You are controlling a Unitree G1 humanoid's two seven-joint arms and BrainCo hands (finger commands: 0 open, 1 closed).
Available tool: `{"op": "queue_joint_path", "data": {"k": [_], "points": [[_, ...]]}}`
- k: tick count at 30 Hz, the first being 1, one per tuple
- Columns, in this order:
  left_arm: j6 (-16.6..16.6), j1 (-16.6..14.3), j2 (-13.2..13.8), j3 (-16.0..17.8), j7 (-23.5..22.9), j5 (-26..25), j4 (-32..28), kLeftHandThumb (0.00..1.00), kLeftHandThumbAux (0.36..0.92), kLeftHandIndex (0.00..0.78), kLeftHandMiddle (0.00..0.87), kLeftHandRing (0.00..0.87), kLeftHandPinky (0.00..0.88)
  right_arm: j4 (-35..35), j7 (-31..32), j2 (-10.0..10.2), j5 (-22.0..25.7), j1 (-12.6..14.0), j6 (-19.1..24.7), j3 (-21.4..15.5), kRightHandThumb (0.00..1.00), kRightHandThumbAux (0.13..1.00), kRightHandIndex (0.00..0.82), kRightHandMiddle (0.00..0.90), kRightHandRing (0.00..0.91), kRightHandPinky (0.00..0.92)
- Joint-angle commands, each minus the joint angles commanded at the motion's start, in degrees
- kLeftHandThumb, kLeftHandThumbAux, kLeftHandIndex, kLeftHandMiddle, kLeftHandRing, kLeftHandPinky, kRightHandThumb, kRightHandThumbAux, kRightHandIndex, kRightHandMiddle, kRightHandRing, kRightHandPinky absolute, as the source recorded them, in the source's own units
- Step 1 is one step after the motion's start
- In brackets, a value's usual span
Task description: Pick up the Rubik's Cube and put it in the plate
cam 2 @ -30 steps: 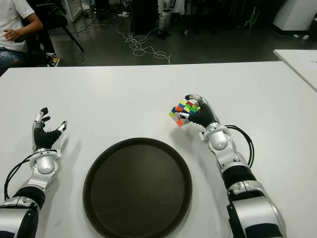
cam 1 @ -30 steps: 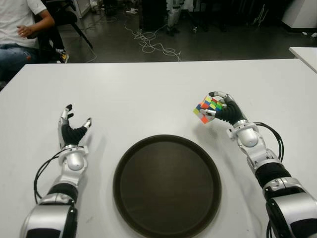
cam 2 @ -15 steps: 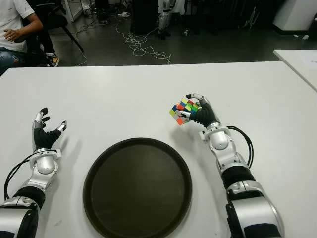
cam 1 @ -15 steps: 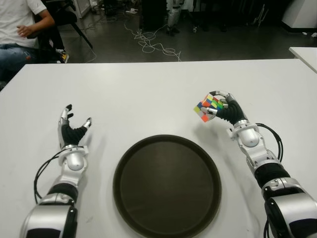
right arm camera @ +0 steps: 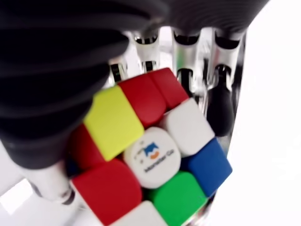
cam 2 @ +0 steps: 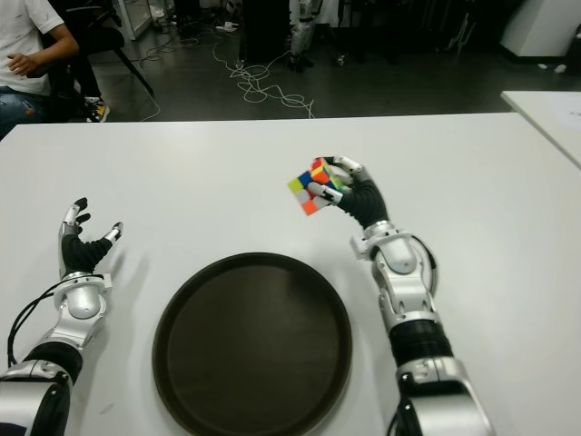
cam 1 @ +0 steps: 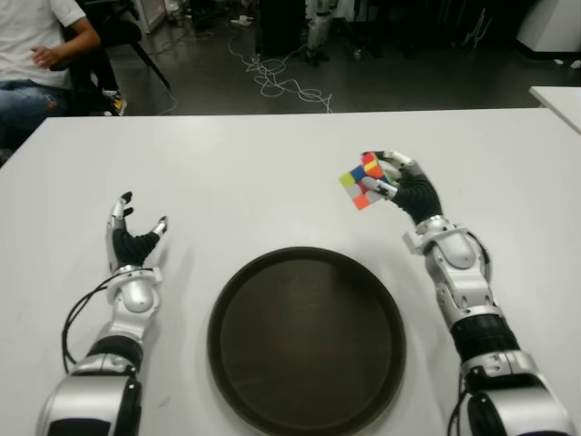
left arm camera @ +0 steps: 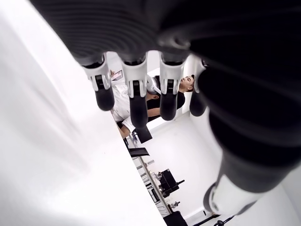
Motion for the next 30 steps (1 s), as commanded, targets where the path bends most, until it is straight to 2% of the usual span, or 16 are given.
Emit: {"op": "queue_joint_path", "data": {"k": [7, 13, 30], "points": [[0.4, -0.1, -0.2, 0.2, -0.4, -0.5, 0.1, 0.000, 0.775, 0.129, 0.134, 0.114, 0.064, -3.9, 0.8, 0.4, 2.0, 0.6, 6.7, -0.8, 0.709, 0.717, 0.439, 0.780, 0.788, 0.791], [0.2, -0.1, -0.3, 0.3, -0.6, -0.6, 0.0, 0.000, 0.771, 0.137, 0.138, 0.115, 0.065, -6.3, -1.3, 0.2, -0.5, 1.0, 10.6, -0.1, 0.709, 0.717, 0.438, 0.777, 0.785, 0.791], [0.6, -0.3, -0.2, 0.4, -0.7, -0.8, 0.2, 0.000, 0.766, 0.132, 0.143, 0.151, 0.150, -8.7, -6.4, 0.3, -5.7, 0.6, 17.0, 1.6, 0.707, 0.718, 0.437, 0.759, 0.774, 0.788]]}}
